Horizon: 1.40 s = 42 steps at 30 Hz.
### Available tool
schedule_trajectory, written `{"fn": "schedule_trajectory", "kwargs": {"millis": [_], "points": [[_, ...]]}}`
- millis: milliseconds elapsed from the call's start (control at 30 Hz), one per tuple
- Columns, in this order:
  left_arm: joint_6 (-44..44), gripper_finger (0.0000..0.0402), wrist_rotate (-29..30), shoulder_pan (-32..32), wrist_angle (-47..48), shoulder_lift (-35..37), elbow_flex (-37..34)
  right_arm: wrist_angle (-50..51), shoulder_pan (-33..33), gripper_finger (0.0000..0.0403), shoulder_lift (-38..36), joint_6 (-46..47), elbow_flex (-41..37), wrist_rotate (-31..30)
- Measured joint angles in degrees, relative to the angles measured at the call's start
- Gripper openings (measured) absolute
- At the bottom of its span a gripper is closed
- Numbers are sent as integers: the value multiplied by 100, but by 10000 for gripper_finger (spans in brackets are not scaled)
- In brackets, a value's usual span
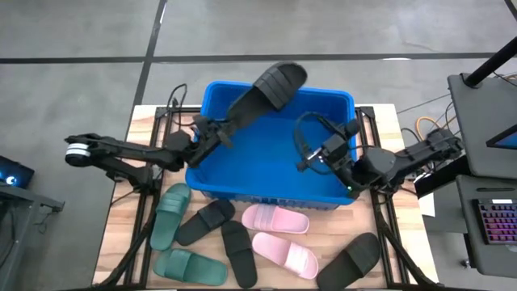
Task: Pick and place slides into bin
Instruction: Put the top right black slide into the blue bin
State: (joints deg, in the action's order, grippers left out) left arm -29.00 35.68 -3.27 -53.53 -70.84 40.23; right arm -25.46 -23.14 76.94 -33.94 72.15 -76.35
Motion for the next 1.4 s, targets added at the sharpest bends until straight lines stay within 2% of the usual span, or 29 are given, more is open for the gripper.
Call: {"fn": "schedule_trajectory", "kwargs": {"millis": [133,367,567,800,1000,1400], "points": [[583,48,-221,67,10,-365,490,8,7,285,325,-638,431,-502],[1505,48,-205,136,311,-623,1056,13,7,285,899,-1492,1115,-1231],[1621,48,-183,151,357,-761,1209,19,42,281,1280,-2067,1486,-1352],[1645,48,-122,189,354,-756,1344,82,262,274,1398,-2057,1509,-1369],[2051,47,-131,305,354,-692,1462,169,449,271,1420,-2006,1509,-1371],[2036,47,-63,382,395,-685,1470,164,736,260,1420,-2157,1509,-1371]]}}
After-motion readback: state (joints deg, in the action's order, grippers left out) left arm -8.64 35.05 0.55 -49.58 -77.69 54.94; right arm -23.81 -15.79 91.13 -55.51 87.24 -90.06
